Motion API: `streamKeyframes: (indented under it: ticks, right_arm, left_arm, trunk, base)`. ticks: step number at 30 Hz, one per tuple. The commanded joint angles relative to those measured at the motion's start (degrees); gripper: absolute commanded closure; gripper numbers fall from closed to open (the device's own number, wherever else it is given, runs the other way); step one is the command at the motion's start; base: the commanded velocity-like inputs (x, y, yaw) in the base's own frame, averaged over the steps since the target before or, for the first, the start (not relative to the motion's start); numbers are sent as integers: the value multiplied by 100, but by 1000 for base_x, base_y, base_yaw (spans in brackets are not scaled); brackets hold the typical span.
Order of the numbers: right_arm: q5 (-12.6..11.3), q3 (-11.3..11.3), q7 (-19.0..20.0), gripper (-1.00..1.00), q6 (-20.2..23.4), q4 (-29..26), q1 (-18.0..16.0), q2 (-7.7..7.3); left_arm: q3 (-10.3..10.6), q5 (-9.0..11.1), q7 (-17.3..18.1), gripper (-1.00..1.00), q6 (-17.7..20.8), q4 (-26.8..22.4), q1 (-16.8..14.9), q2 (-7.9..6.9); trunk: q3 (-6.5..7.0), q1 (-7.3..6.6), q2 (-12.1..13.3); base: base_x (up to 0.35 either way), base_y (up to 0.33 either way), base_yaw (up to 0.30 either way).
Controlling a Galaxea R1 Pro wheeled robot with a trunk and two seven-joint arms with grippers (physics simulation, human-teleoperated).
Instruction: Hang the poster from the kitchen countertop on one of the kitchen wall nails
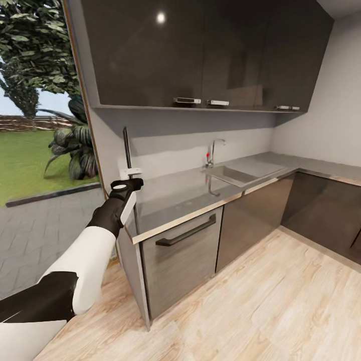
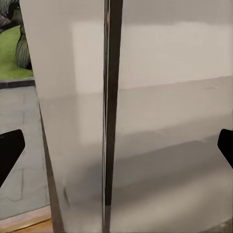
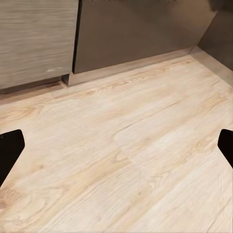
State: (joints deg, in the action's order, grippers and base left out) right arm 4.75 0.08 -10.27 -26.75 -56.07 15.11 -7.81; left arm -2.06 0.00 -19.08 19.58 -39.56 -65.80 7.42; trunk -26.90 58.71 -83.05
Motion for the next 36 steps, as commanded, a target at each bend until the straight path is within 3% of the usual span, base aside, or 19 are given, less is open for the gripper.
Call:
streamKeyframes:
  ticks: [1, 36]
  right_arm:
    - [51, 1, -36, -100, 3, -4, 1, -1]
    - [52, 4, -36, -100, 3, 20, 1, -1]
  left_arm:
    - [-14, 0, -8, -100, 28, -8, -3, 5]
    - [-14, 0, -4, -100, 37, -60, -3, 5]
  trunk:
    - [-5, 2, -3]
    - [-5, 2, -3]
  base:
    - [219, 0, 0]
    - [89, 3, 0]
